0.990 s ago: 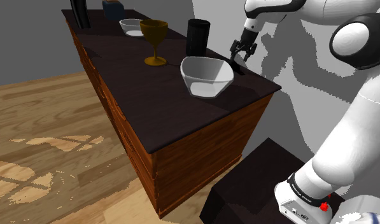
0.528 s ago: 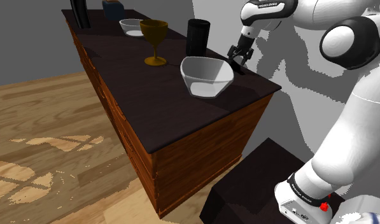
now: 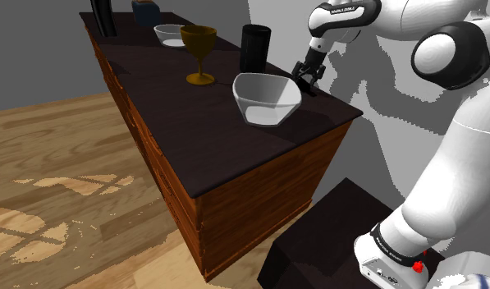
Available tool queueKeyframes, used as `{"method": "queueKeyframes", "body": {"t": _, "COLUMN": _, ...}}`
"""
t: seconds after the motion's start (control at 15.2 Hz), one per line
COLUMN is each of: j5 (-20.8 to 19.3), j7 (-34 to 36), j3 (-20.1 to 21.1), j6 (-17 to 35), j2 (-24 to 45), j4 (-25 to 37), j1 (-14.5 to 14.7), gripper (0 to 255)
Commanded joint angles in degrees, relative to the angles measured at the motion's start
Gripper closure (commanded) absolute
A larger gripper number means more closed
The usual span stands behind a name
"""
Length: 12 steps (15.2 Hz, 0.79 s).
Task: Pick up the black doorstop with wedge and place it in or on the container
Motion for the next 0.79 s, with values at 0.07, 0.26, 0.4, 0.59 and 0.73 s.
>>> {"method": "queueKeyframes", "body": {"t": 0.07, "j5": 0.00, "j7": 0.00, "j3": 0.00, "j6": 0.00, "j2": 0.00, "j4": 0.00, "j1": 0.00, "gripper": 255}}
{"method": "queueKeyframes", "body": {"t": 0.26, "j5": 0.03, "j7": 0.07, "j3": 0.03, "j6": -0.16, "j2": 0.17, "j4": 0.33, "j1": 0.01, "gripper": 255}}
{"method": "queueKeyframes", "body": {"t": 0.4, "j5": 0.04, "j7": 0.17, "j3": 0.05, "j6": -0.35, "j2": 0.28, "j4": 0.63, "j1": 0.04, "gripper": 255}}
{"method": "queueKeyframes", "body": {"t": 0.59, "j5": 0.03, "j7": 0.16, "j3": 0.06, "j6": -0.20, "j2": 0.23, "j4": 0.44, "j1": 0.06, "gripper": 255}}
{"method": "queueKeyframes", "body": {"t": 0.73, "j5": -0.07, "j7": 0.13, "j3": -0.02, "j6": -0.71, "j2": -0.09, "j4": 0.64, "j1": -0.02, "gripper": 255}}
